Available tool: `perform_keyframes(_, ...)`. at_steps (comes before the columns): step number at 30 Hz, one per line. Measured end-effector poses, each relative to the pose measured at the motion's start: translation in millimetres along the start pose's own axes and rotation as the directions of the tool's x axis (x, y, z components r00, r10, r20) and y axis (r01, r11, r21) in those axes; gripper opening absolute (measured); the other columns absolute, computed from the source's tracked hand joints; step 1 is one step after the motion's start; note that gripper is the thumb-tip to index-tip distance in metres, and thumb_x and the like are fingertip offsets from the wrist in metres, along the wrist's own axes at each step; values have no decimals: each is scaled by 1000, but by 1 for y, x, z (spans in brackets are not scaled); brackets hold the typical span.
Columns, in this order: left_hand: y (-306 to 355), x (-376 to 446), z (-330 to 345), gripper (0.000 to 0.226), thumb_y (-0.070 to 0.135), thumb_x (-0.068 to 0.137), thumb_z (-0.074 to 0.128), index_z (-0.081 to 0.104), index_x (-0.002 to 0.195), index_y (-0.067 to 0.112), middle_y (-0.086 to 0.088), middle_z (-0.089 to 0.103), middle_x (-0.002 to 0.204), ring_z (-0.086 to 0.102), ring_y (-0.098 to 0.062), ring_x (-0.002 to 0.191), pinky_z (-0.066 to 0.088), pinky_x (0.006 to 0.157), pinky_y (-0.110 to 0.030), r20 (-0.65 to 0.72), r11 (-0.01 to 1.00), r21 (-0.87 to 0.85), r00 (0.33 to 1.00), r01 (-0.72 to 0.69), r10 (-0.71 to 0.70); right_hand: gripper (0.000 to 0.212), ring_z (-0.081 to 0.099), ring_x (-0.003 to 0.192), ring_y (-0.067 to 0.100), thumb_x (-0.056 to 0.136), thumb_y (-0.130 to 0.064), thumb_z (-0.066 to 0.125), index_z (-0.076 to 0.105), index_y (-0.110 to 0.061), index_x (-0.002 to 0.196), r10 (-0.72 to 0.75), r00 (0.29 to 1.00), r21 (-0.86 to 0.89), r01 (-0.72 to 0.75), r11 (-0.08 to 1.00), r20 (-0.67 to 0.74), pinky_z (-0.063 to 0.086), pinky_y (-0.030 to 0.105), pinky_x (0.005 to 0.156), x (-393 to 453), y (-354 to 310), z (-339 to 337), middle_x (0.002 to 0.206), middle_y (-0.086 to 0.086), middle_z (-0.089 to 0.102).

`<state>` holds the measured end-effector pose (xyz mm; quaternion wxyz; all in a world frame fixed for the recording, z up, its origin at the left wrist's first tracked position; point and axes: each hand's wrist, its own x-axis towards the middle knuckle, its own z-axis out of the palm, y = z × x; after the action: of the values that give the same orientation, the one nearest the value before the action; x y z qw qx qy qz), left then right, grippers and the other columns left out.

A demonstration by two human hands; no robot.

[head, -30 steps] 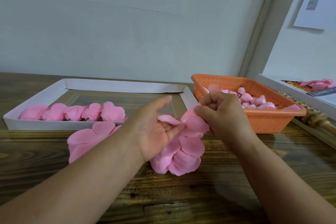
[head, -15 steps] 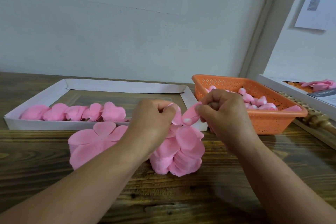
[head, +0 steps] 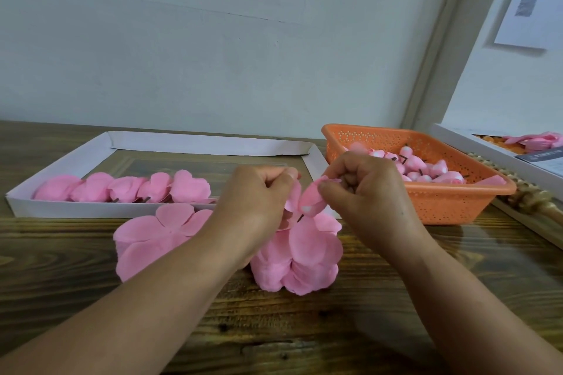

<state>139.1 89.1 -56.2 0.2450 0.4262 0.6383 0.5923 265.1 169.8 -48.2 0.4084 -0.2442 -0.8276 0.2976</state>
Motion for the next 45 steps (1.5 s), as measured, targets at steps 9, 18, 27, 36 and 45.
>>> perform_keyframes(9,0,0,4,29,7,78,74,65,105,0,-16,72,92,71,-23,83,57,83,-35,108,922,-332,979,200,-173,14,33,38,6,78,6,62,61,-4,68,-23,990,-18,21,1000,-139,26,14,39,1,2,-1,41,-7,44)
perform_keyframes(18,-2,-10,10,14,31,84,68,76,81,20,10,70,64,65,0,67,56,69,-25,4,996,-17,996,-86,86,11,37,39,6,78,2,63,61,-3,68,-59,985,-78,47,996,-162,27,13,40,-2,-3,4,43,-6,45)
perform_keyframes(27,-1,-7,5,40,25,94,52,68,63,5,-10,58,53,45,-11,47,37,46,-17,-93,919,287,946,-272,309,14,37,38,6,79,0,64,61,-7,67,-76,991,-104,65,992,-106,27,12,40,-3,-4,9,41,-10,41)
perform_keyframes(36,6,-7,2,36,26,87,53,67,61,5,-17,70,75,67,-29,78,56,80,-43,39,987,42,987,-157,155,12,37,41,5,82,1,61,62,-6,72,-89,996,-113,89,990,7,28,12,43,-3,-4,4,42,-10,41)
perform_keyframes(45,5,1,-5,22,8,93,55,70,87,-6,-20,70,86,66,-16,76,56,77,-31,247,982,-174,968,78,-33,17,37,40,5,82,2,62,61,-8,70,-17,999,23,18,1000,-28,30,18,41,0,-1,1,43,-4,49)
